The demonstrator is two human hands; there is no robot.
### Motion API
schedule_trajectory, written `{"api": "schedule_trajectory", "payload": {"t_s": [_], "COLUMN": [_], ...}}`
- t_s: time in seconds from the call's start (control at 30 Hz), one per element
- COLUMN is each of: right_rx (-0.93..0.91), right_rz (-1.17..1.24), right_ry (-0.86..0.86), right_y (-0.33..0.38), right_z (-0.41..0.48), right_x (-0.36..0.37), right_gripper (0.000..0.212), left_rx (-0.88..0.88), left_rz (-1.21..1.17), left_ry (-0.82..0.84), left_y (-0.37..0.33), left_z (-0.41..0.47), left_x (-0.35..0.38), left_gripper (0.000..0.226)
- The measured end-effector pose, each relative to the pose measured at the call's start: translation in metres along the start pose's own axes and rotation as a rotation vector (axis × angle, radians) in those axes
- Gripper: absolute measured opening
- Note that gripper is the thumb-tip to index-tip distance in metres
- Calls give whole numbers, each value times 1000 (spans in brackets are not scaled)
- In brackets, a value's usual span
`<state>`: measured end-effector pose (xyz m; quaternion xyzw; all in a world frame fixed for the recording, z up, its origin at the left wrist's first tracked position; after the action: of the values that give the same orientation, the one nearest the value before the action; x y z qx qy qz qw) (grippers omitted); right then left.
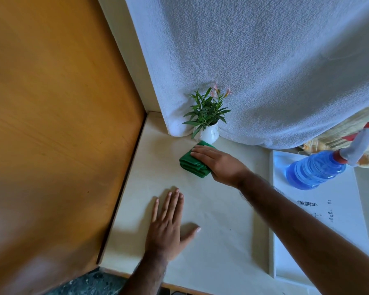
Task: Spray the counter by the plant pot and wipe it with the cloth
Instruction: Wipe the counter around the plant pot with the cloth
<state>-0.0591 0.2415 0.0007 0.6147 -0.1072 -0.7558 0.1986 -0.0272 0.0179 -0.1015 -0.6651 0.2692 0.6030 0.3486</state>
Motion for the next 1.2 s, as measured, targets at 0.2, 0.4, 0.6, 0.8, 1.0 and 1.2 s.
{"api": "schedule_trajectory", "payload": {"t_s": [0.2, 0.4, 0.6, 0.8, 1.0, 1.2], "right_rx": [-8, 70, -59, 16, 198, 205], "right_rz": [-34, -2, -76, -140, -70, -60], "right_ry": [24, 79, -58, -100, -38, -97], "right_y": [-9, -19, -2, -14, -32, -18], "right_z": [13, 0, -2, -4, -27, -40], "right_x": [-9, 5, -15, -17, 4, -13], "right_gripper": [67, 67, 61, 65, 65, 65], "left_rx": [4, -1, -9, -6, 0, 4], "left_rz": [-23, -30, -24, -24, -16, -28], "left_ry": [-16, 0, 14, 6, 9, 3], "left_y": [-1, -1, 0, 0, 2, 2], "left_z": [0, 1, 1, 1, 0, -1], "left_x": [-1, 0, 1, 3, 6, 3], "left_gripper": [109, 110, 111, 111, 111, 110]}}
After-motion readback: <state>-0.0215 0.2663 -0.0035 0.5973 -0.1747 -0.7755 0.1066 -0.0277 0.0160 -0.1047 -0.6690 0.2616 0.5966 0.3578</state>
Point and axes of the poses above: each hand's wrist, its own z-axis towards the middle knuckle, its own x-axis out of the palm, y = z × x, the point moved 7 cm from there along z, towards the middle knuckle, and after that the axes turned 4 degrees about -y, right-handed, at the moved point
